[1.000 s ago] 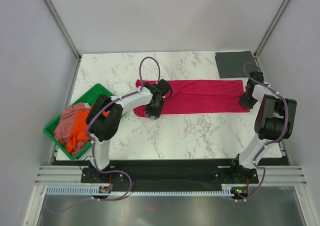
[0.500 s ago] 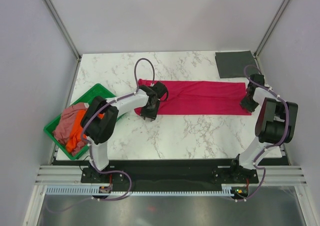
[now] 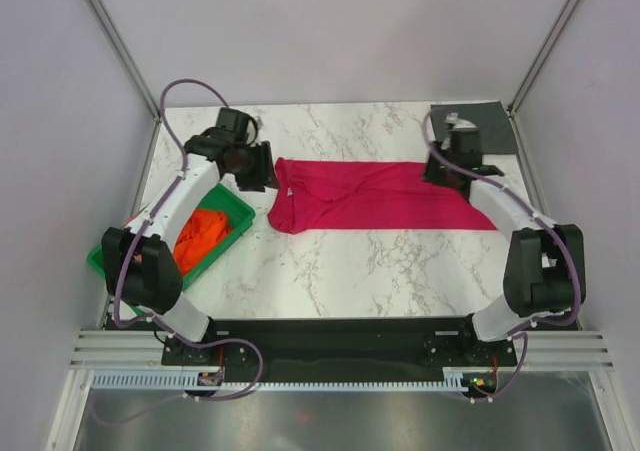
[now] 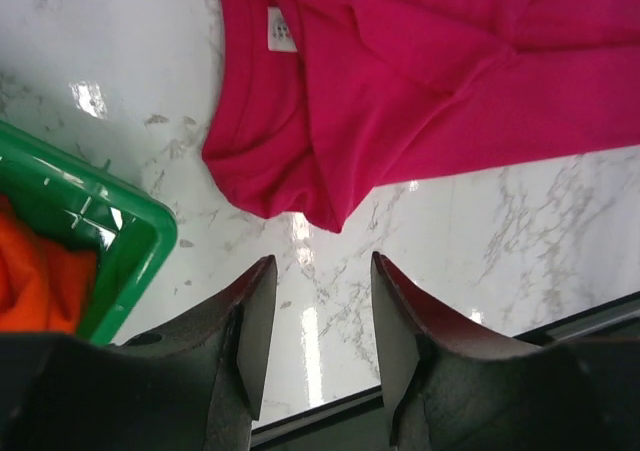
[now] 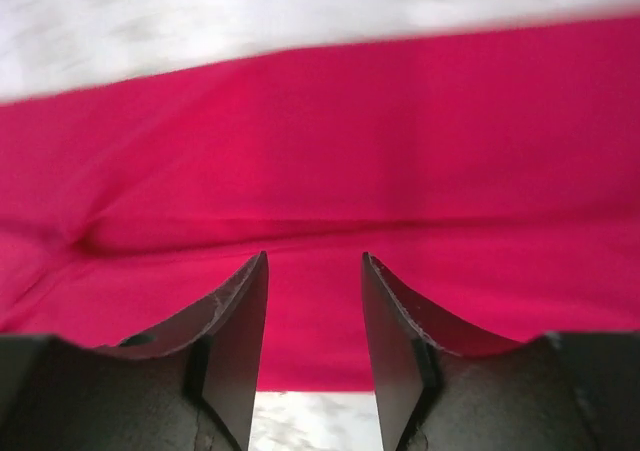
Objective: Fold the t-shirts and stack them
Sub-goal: Fold the tshirt
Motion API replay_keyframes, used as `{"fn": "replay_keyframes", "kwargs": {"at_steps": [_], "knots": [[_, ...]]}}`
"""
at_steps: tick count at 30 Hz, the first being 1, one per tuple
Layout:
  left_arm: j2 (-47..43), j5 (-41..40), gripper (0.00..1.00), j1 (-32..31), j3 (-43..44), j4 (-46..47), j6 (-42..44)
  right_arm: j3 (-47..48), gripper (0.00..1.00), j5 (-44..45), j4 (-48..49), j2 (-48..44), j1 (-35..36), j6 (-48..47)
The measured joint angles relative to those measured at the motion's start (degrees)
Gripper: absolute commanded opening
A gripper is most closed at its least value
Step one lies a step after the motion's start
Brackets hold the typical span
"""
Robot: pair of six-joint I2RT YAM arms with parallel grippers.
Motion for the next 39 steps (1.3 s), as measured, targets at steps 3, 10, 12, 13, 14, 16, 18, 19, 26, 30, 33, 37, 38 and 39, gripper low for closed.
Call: {"fn": "replay_keyframes", "kwargs": {"at_steps": [3, 10, 12, 13, 14, 16, 18, 19, 26, 30, 33, 37, 38, 39], "knots": [[-0.07, 7.8, 0.5, 7.65, 0.63, 1.01, 0.09, 0.81, 0.54, -2.54, 6.99, 0.13, 14.8, -7.85], [-2.36, 21.84, 0.51, 18.58, -6.14, 7.93, -5.31, 12.83, 0.55, -4.48, 13.84, 11.32, 32.5, -21.4], [-3.37, 22.67, 0.51, 20.57, -7.74, 9.2, -7.26, 16.96, 0.56, -4.02, 14.16, 16.35, 33.99, -24.5], [-3.93, 22.67, 0.51, 21.49, -8.2, 9.73, -8.17, 18.75, 0.56, -3.96, 14.25, 18.86, 34.71, -26.12], [-4.5, 22.62, 0.51, 22.16, -8.52, 10.43, -9.01, 20.46, 0.56, -3.65, 14.14, 21.22, 35.39, -27.76], [-5.81, 22.43, 0.51, 22.91, -9.07, 11.93, -10.4, 22.6, 0.57, -3.37, 13.97, 25.09, 36.83, -30.62], [-7.02, 22.08, 0.51, 22.93, -9.68, 13.44, -11.32, 23.8, 0.57, -3.37, 13.42, 27.41, 37.99, -32.68], [-7.56, 21.99, 0.51, 22.91, -10.1, 14.1, -11.63, 24.48, 0.57, -3.54, 12.83, 28.46, 38.62, -33.86], [-8.55, 21.18, 0.51, 22.86, -13.7, 16.81, -12.68, 30.18, 0.56, -4.42, 11.1, 32.76, 41.33, -38.75], [-8.55, 21.16, 0.51, 22.86, -15.39, 17.55, -12.83, 33.53, 0.55, -4.11, 11.13, 35.6, 41.46, -39.71], [-8.57, 21.16, 0.51, 22.86, -16.28, 18.1, -12.83, 35.39, 0.54, -3.8, 11.1, 37.83, 41.48, -40.19], [-8.57, 21.09, 0.51, 22.86, -16.94, 18.45, -12.83, 36.72, 0.5, -3.26, 10.25, 39.91, 41.86, -40.92], [-8.57, 21.03, 0.51, 22.86, -17.03, 18.53, -12.83, 37.09, 0.46, -3.06, 9.9, 40.35, 42.1, -41.11], [-8.57, 20.98, 0.51, 22.86, -17.09, 18.67, -12.81, 37.35, 0.43, -2.93, 9.73, 40.65, 42.36, -41.31]]}}
